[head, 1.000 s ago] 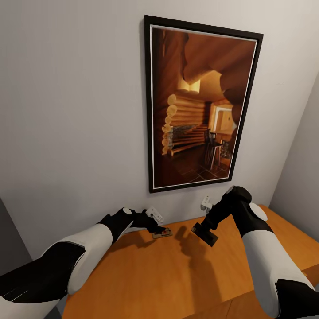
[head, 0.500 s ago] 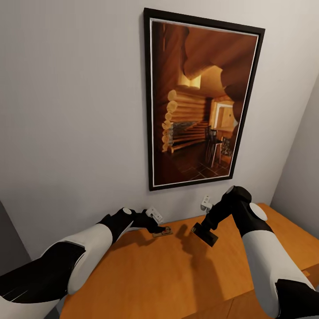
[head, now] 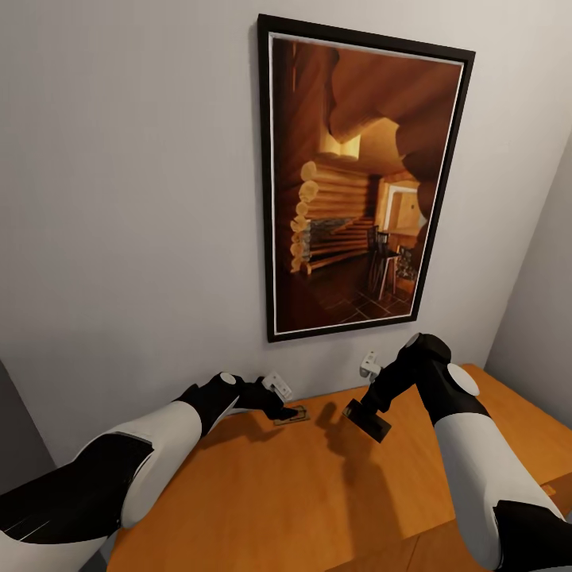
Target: Take the four mousetraps from the cabinet in the bathroom and place them on the bathroom floor. Make sure all four end up on the same floor surface, and ensure that at least two of them are either under or directly next to the same bathroom sink.
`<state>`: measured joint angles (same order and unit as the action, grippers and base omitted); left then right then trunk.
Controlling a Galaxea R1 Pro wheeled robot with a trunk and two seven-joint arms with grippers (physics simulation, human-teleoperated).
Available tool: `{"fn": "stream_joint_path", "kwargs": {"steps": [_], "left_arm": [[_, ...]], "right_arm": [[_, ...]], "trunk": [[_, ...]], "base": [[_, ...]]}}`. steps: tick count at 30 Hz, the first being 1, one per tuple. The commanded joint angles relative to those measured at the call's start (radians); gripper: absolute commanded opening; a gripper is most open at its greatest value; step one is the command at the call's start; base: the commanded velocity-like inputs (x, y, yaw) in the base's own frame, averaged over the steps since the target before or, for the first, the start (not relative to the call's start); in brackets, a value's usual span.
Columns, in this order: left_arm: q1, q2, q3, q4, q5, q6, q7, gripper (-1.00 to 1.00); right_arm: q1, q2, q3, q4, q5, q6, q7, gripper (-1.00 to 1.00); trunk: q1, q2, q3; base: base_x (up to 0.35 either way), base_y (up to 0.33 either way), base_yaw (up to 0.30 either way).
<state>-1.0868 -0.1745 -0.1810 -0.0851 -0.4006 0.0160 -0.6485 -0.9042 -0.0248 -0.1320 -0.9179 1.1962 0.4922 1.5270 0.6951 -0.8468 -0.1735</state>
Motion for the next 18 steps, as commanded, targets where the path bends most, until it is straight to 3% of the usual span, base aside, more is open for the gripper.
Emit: {"fn": "stream_joint_path", "kwargs": {"steps": [1, 18], "left_arm": [[-0.001, 0.000, -0.006, -0.001, 0.003, 0.002, -0.003, 1.00], [-0.001, 0.000, -0.006, -0.001, 0.003, 0.002, -0.010, 1.00]], "right_arm": [[-0.001, 0.000, -0.001, -0.001, 0.005, 0.011, 0.007, -1.00], [-0.001, 0.000, -0.001, -0.001, 0.005, 0.011, 0.007, -1.00]], "trunk": [[0.000, -0.001, -0.002], [0.000, -0.001, -0.002]], "base": [[0.000, 0.000, 0.000], [0.000, 0.000, 0.000]]}}
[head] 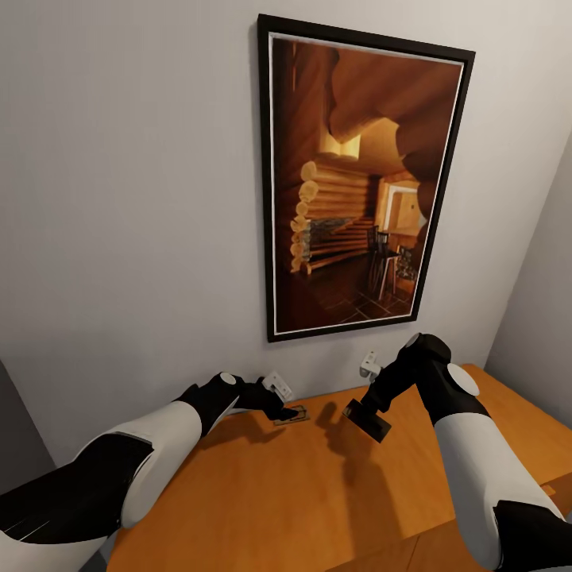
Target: Take the four mousetraps from the cabinet in the bathroom and place them on the bathroom floor. Make sure all four end up on the same floor surface, and ensure that at least two of them are either under or directly next to the same bathroom sink.
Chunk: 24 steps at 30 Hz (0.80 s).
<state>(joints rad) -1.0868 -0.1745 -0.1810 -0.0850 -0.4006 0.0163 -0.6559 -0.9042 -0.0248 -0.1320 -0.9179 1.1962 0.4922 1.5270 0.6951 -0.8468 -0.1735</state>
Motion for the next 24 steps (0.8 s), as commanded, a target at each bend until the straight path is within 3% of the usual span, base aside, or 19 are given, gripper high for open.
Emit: {"fn": "stream_joint_path", "kwargs": {"steps": [1, 24], "left_arm": [[-0.001, 0.000, -0.006, -0.001, 0.003, 0.002, -0.002, 1.00], [-0.001, 0.000, -0.006, -0.001, 0.003, 0.002, -0.002, 1.00]], "right_arm": [[-0.001, 0.000, -0.001, -0.001, 0.005, 0.011, 0.007, -1.00], [-0.001, 0.000, -0.001, -0.001, 0.005, 0.011, 0.007, -1.00]], "trunk": [[0.004, -0.008, -0.005], [0.092, -0.169, -0.077]], "base": [[0.000, 0.000, 0.000], [0.000, 0.000, 0.000]]}}
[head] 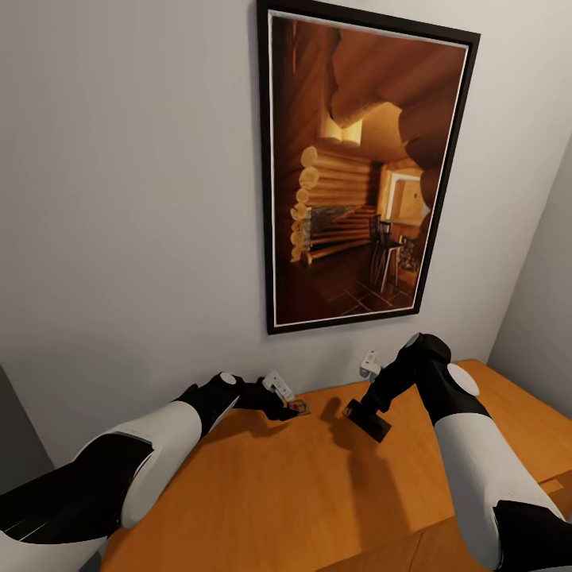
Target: Take the four mousetraps from the cabinet in the bathroom and place them on the bathroom floor. Make sure all four end up on the same floor surface, and ensure that at least two of them are either under or directly next to the same bathroom sink.
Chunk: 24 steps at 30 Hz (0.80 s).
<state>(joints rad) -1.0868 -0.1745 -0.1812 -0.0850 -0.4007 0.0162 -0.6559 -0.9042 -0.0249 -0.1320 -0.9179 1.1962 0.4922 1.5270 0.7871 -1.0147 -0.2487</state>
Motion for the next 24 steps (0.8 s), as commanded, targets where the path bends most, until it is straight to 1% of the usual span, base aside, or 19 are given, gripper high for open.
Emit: {"fn": "stream_joint_path", "kwargs": {"steps": [1, 24], "left_arm": [[-0.001, 0.000, -0.006, -0.001, 0.003, 0.002, -0.002, 1.00], [-0.001, 0.000, -0.006, -0.001, 0.003, 0.002, -0.001, 1.00]], "right_arm": [[-0.001, 0.000, -0.001, -0.001, 0.005, 0.011, 0.007, -1.00], [-0.001, 0.000, -0.001, -0.001, 0.005, 0.011, 0.007, -1.00]], "trunk": [[0.000, -0.001, -0.002], [0.000, -0.001, -0.002]], "base": [[0.000, 0.000, 0.000], [0.000, 0.000, 0.000]]}}
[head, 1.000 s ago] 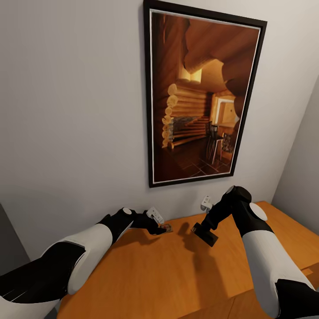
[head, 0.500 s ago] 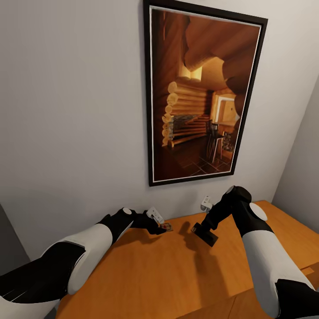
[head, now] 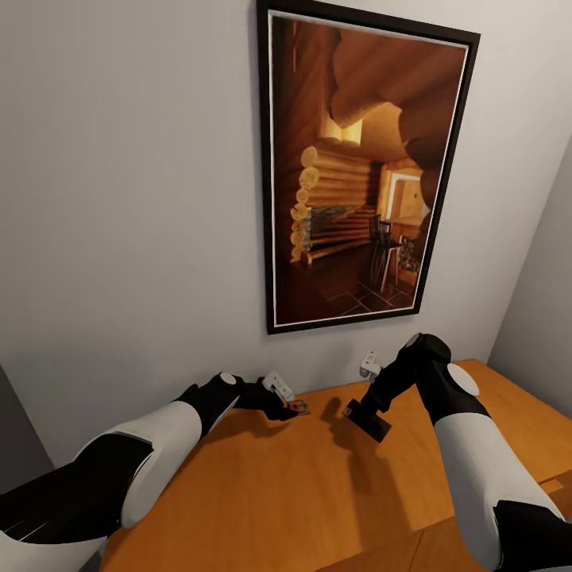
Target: Take the four mousetraps from the cabinet in the bathroom and place them on the bathroom floor. Make sure all four end up on the same floor surface, and ensure that at least two of them are either under or directly next to the same bathroom sink.
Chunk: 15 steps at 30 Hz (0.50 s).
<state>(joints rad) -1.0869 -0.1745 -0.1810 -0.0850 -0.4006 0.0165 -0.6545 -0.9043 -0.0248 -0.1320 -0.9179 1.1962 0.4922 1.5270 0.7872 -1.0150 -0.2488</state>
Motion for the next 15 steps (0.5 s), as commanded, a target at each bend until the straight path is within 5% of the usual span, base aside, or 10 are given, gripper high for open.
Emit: {"fn": "stream_joint_path", "kwargs": {"steps": [1, 15], "left_arm": [[-0.001, 0.000, -0.006, -0.001, 0.003, 0.002, -0.002, 1.00], [-0.001, 0.000, -0.006, -0.001, 0.003, 0.001, -0.002, 1.00]], "right_arm": [[-0.001, 0.000, -0.001, -0.001, 0.005, 0.011, 0.007, -1.00], [-0.001, -0.001, -0.001, -0.001, 0.005, 0.011, 0.006, -1.00]], "trunk": [[0.000, -0.001, -0.001], [0.000, -0.001, -0.001]], "base": [[0.000, 0.000, 0.000], [0.000, 0.000, 0.000]]}}
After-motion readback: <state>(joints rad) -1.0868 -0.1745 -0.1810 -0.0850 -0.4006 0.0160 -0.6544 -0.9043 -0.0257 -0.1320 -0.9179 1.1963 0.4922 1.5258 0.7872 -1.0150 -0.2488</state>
